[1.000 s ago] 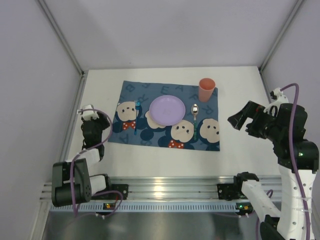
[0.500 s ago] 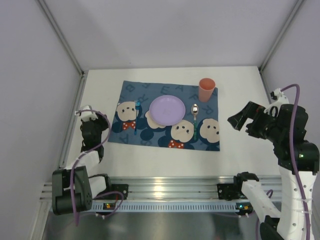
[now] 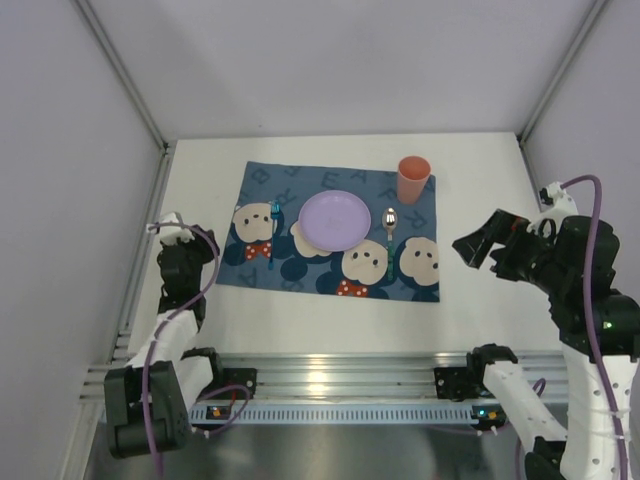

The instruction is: Set the dinner table for one person

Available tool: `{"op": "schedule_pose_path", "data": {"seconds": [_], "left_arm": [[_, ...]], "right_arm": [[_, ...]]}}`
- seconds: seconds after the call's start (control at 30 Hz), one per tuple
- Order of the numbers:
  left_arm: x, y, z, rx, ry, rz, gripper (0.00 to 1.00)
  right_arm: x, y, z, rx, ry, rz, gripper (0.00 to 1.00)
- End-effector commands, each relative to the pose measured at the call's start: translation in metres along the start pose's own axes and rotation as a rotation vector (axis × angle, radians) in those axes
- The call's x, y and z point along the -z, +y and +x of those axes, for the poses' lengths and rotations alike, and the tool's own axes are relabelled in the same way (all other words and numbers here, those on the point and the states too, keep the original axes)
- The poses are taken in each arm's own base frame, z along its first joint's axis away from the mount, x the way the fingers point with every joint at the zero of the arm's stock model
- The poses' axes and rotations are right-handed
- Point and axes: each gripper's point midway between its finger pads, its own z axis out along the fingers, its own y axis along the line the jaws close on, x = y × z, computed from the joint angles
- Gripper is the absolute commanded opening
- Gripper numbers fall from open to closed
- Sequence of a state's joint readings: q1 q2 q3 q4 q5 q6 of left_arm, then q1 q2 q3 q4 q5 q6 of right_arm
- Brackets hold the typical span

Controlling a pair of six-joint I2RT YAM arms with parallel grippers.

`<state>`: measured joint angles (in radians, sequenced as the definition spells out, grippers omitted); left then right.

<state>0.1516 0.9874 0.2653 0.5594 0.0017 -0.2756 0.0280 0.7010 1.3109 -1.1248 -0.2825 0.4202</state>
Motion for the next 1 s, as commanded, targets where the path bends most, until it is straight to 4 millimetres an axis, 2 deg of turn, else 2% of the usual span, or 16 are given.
{"op": "schedule_pose_path", "data": {"seconds": [0.0,0.47,0.97], "left_arm": [[0.004,-0.008,-0.012,0.002,-0.024,0.034,0.54],[0.019,-0.010,-0.013,-0.006,-0.013,0.045,0.53],[0.030,-0.015,-0.002,0.033,0.012,0.073,0.51]], "right_arm": [[0.010,0.011,-0.012,0.035,-0.061,-0.039,1.00],[0.012,0.011,-0.007,0.042,-0.059,-0.043,1.00],[0.016,0.008,-0.007,0.059,-0.070,-0.018,1.00]]}}
